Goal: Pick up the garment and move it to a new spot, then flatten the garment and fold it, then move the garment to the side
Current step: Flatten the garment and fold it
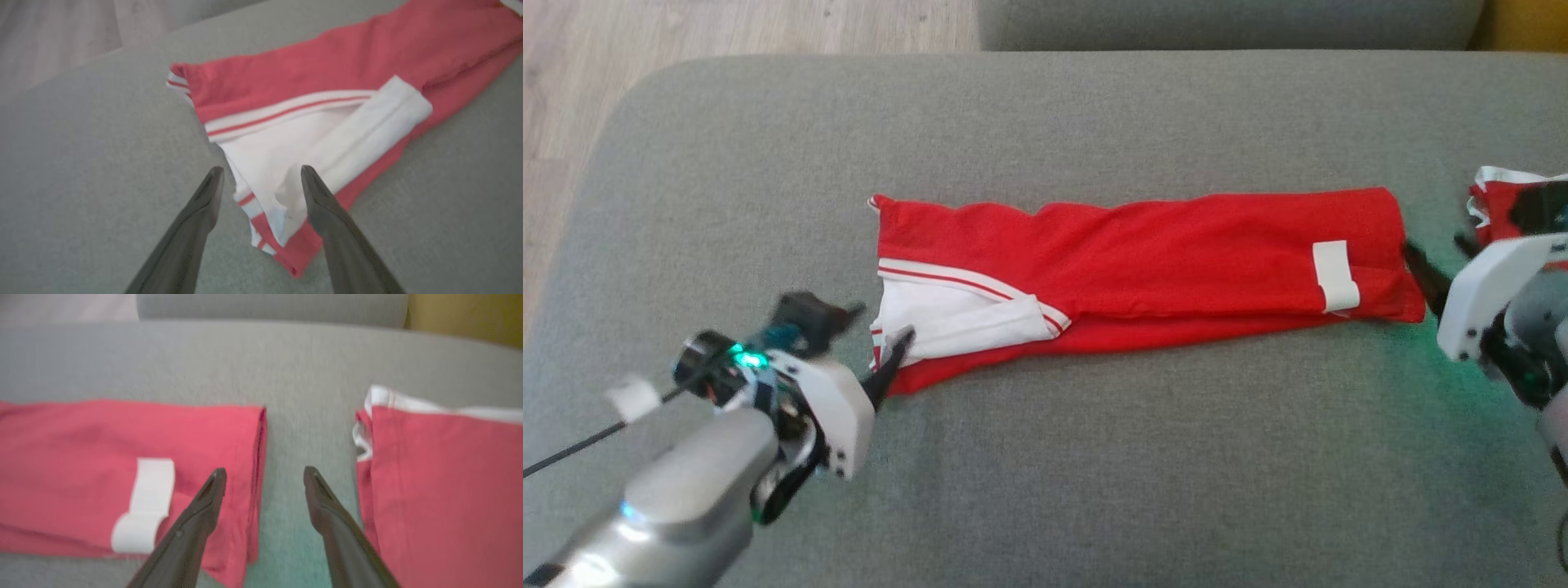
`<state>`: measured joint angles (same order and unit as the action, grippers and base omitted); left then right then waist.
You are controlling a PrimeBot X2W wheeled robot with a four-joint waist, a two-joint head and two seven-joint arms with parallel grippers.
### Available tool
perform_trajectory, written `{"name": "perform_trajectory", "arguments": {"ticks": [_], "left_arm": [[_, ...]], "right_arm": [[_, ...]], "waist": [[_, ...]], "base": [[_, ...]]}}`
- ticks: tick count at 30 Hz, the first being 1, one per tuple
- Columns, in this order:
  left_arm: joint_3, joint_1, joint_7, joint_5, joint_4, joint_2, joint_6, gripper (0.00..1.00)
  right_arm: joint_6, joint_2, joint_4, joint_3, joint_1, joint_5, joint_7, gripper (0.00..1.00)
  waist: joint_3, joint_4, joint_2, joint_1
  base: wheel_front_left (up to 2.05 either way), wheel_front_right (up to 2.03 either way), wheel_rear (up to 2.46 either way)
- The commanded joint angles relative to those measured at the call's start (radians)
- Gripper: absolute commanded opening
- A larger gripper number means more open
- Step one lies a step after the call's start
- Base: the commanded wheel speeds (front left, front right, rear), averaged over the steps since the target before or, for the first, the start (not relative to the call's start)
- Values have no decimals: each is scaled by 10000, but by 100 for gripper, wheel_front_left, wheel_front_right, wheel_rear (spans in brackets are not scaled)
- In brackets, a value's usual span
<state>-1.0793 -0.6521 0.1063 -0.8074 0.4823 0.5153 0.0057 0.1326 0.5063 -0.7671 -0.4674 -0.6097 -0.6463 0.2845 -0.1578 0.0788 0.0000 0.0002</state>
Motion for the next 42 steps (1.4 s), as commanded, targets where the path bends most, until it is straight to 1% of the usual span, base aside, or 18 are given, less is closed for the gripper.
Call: {"name": "perform_trajectory", "arguments": {"ticks": [1,5,9,12,13,14,17,19,23,27,31,35,38,42], "left_arm": [[723,-604,-372,-65,-135,288,180,100],[1592,-772,-1720,-261,-169,98,790,100],[2522,-641,-3291,-351,-54,-187,1605,100],[3315,-207,-3641,-431,-241,-544,1934,100],[3622,-43,-3663,-284,-445,-636,2031,100],[3622,-43,-3663,-284,-445,-636,2031,100],[4893,818,-3675,582,-1481,-1017,2317,100],[5628,1623,-3677,1116,-2064,-1364,2367,100],[6603,3139,-3678,2156,-2657,-2012,2235,100],[7474,4277,-3679,2902,-2903,-2733,2017,100],[8160,4917,-3680,3375,-2880,-3343,1583,100],[8545,4931,-3680,3949,-2752,-3681,1084,100],[8727,4740,-3680,4257,-2564,-3888,764,100],[8844,4364,-3680,4556,-2264,-4151,372,100]], "right_arm": [[-19,-29,393,109,-359,96,-439,100],[-19,-538,611,787,-472,231,-1883,100],[-19,-1204,810,1416,-307,548,-3348,100],[-19,-1754,1029,1806,41,1011,-4520,100],[-19,-1975,1116,1953,200,1135,-4799,100],[-19,-1975,1116,1953,200,1135,-4799,100],[-19,-2582,1483,2368,740,1690,-5263,100],[-19,-2993,1795,2638,1188,2183,-5385,100],[-19,-3878,2529,3352,2270,2908,-5452,100],[-19,-4357,3292,3741,3320,3418,-5458,100],[-19,-4507,3546,3882,3829,3573,-5460,100],[-19,-4538,3557,4098,3734,4022,-5372,100],[-19,-4546,3209,4710,3353,4575,-4908,100],[-19,-4555,2443,6068,2601,5484,-4304,100]], "waist": [[78,-32,0,-2],[341,-64,0,-2],[646,-83,0,-2],[888,-88,0,-2],[945,-91,0,-2],[945,-91,0,-2],[1073,-102,0,-2],[1138,-107,0,-2],[1299,-102,0,-2],[1319,-123,0,-2],[1188,-112,0,-2],[875,-56,0,-2],[531,-5,0,-2],[55,152,0,-2]], "base": [[0,0,0],[0,0,0],[0,0,0],[0,0,0],[0,0,0],[0,0,0],[0,0,0],[0,0,0],[0,0,0],[0,0,0],[0,0,0],[0,0,0],[0,0,0],[0,0,0]]}}
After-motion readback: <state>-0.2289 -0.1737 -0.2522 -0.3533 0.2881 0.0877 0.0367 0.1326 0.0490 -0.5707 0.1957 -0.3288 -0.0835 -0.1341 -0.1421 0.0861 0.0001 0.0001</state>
